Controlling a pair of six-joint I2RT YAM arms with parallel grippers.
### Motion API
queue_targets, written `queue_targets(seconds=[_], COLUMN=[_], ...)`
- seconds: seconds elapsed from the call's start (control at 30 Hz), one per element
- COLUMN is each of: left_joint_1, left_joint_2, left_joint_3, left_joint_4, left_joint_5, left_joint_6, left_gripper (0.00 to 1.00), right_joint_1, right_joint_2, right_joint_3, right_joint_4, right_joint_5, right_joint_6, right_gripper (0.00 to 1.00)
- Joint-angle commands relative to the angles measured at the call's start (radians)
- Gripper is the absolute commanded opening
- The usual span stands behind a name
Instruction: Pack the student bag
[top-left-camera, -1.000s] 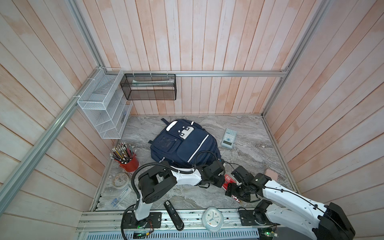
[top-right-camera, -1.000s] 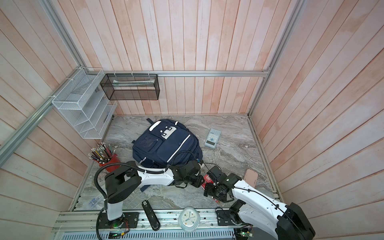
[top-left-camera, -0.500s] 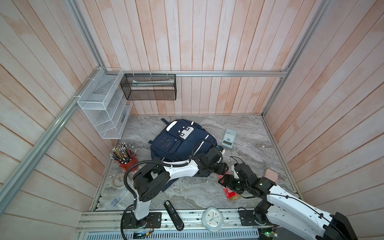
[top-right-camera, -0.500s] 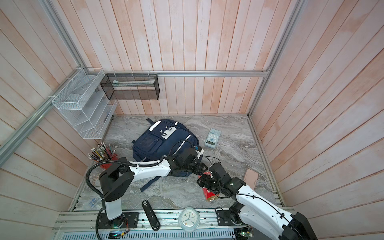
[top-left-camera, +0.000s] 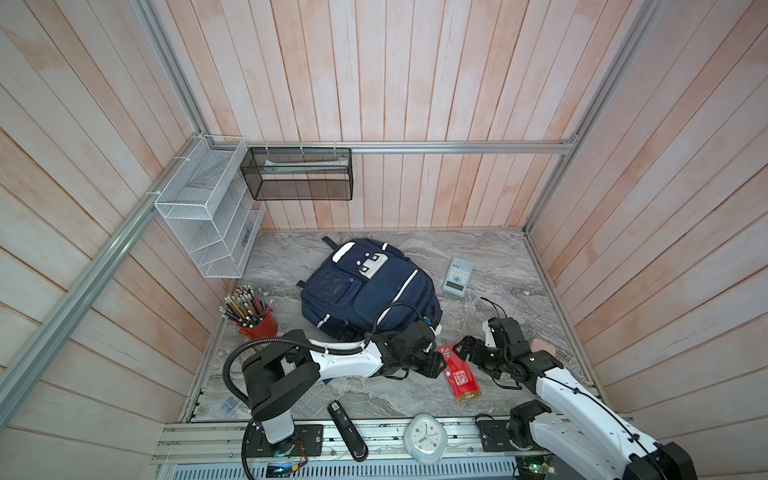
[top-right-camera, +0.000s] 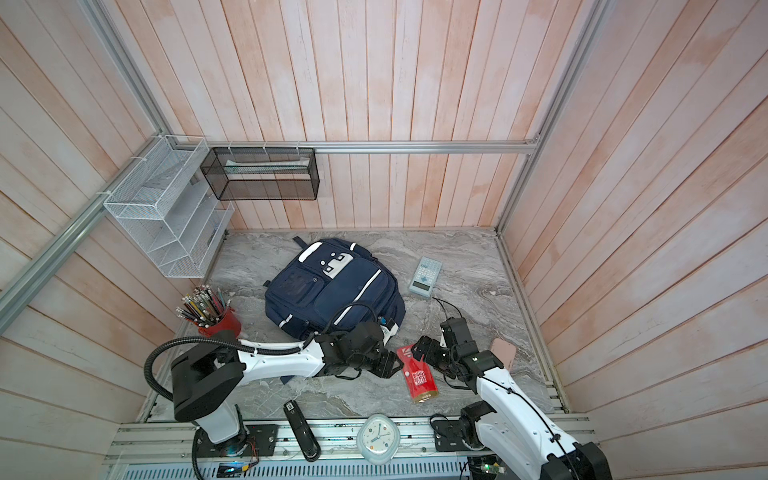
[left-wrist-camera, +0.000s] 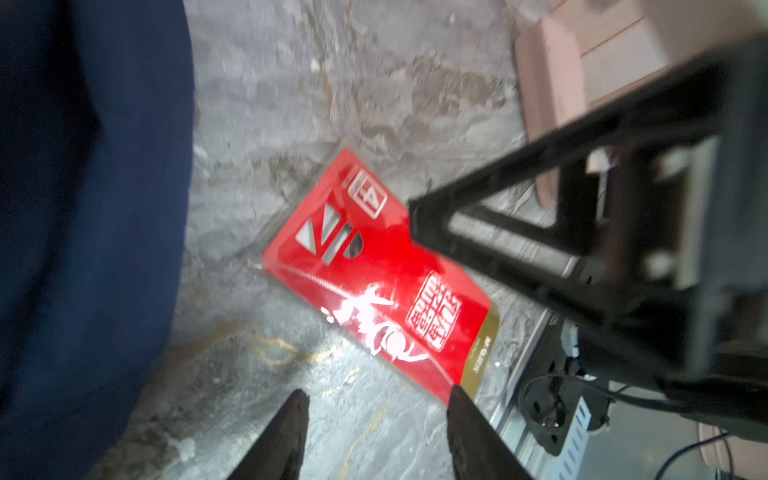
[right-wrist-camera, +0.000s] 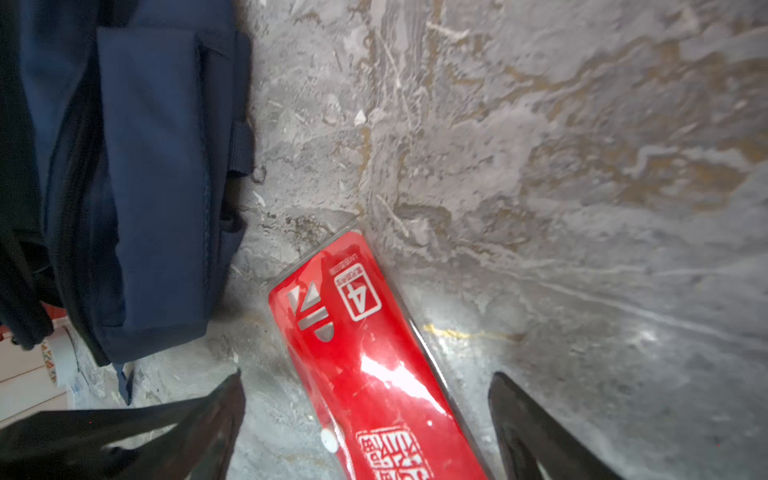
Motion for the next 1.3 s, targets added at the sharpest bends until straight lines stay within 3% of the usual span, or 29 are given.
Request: queue_targets(seconds=[0.0,0.23,0.4,0.53,0.83,0.93,1.1,1.27], left_joint_1=[-0.006,0.000,0.037,0.048,0.049,0.048,0.049,0.048], left_joint_2=[0.066,0.162,0.228,0.251,0.253,0.248,0.234,0.130], left_joint_3=[0.008,0.072,0.066,0.057,0.041,0.042,0.052,0.068], left_joint_4=[0.067,0.060,0.115,0.141,0.159,0.158,0.150,0.100], left_joint_5=[0.007,-0.002,0.047,0.070,0.085,0.082,0.083,0.069], left_joint_6=[-0.038,-0.031,-0.061,-0.071,-0.077,-0.077,-0.073,-0.049], left_gripper=[0.54,0.52,0.45,0.37,0.30,0.30,0.30,0.35], right_joint_1=[-0.009,0.024,0.032,0.032,0.031,0.029,0.029,0.029], right_joint_2=[0.000,0.065,0.167,0.121,-0.102,-0.135,-0.152,-0.245], right_joint_3=[-0.013,-0.056,-0.090,-0.133,-0.247,-0.270,-0.277,-0.180], right_joint_4=[0.030,0.045,0.134,0.249,0.417,0.400,0.378,0.224], right_joint_5=[-0.008,-0.109,-0.249,-0.315,-0.179,-0.144,-0.154,-0.063], right_joint_6=[-0.043,-0.030,-0.065,-0.033,0.090,0.099,0.095,0.083], right_gripper=[0.92,0.91,0.80,0.69,0.33,0.29,0.07,0.00])
